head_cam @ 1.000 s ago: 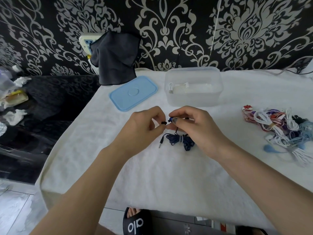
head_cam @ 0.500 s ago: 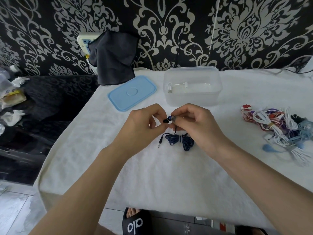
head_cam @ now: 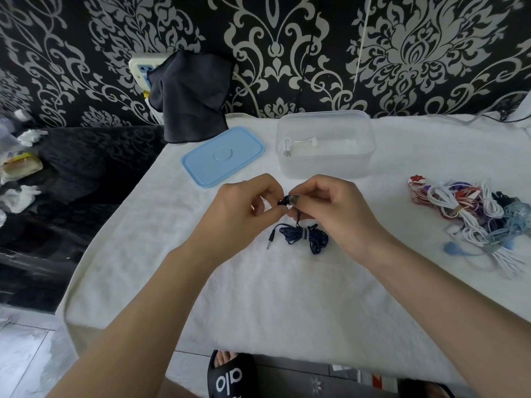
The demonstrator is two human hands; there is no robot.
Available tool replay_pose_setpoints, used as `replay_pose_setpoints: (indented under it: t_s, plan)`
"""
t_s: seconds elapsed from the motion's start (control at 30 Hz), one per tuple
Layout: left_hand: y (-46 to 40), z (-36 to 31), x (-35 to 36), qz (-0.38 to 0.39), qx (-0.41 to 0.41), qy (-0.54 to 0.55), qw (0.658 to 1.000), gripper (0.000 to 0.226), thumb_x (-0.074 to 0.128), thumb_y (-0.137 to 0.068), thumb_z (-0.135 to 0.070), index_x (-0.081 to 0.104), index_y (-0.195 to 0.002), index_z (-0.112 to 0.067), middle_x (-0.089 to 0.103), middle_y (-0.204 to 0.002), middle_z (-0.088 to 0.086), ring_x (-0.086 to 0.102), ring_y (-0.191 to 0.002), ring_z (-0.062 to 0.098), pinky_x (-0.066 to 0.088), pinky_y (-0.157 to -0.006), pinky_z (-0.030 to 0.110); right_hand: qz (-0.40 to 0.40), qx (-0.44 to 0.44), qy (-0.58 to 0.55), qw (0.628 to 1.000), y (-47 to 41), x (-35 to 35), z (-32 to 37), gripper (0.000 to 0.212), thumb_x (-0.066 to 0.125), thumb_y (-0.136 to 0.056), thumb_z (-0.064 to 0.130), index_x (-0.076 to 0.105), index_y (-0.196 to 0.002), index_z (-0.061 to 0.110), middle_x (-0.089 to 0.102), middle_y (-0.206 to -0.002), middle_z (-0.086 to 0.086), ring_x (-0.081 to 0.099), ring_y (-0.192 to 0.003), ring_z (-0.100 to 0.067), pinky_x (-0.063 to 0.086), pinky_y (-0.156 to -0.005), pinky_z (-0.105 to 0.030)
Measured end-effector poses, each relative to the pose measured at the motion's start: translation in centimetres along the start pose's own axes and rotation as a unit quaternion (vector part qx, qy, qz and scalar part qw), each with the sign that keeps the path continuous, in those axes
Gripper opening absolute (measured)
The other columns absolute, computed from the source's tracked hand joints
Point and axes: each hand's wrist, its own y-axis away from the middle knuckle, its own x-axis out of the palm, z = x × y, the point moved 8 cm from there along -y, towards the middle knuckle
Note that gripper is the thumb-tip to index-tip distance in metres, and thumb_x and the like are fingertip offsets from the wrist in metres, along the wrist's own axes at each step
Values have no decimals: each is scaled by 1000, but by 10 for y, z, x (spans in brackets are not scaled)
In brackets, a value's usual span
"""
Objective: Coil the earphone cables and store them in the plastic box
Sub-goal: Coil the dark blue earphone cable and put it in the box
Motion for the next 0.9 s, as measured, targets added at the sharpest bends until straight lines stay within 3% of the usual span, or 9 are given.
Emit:
replay_pose_setpoints:
  t_s: [0.27,0.5,0.73,0.9]
  plan:
    - [0,-2,1,9,17,5,1000,13,74,-88,-11,69,-96,-19,65,-70,1,51,-61,20,50,-67,34,20,6,-35,999,-3,-2,-4,6,66,-92,3,72,-93,0,75,-83,-15,72,-75,-22,59,-75,-29]
    - [0,-1,-3,9,19,21,1000,14,76,-90,-13,77,-103,-18,68,-76,-13,62,-72,16,56,-76,31,55,17,-58,997,-4,0,-4,7,66,-92,2,73,-91,0,75,-91,-21,71,-77,-22,56,-74,-26]
    - [1,-1,-2,31,-4,96,995,13,77,-89,-8,78,-100,-14,75,-84,-2,70,-79,19,58,-84,29,86,3,-60,994,-2,-1,1,7,66,-91,-1,73,-89,-1,75,-83,-12,70,-76,-21,56,-75,-25]
    - [2,-3,1,55,-8,120,991,12,77,-89,-6,76,-96,-15,77,-89,-3,73,-82,16,55,-84,21,120,25,-80,989,-1,-4,2,7,66,-91,-1,73,-91,-2,72,-84,-18,68,-75,-23,56,-76,-28]
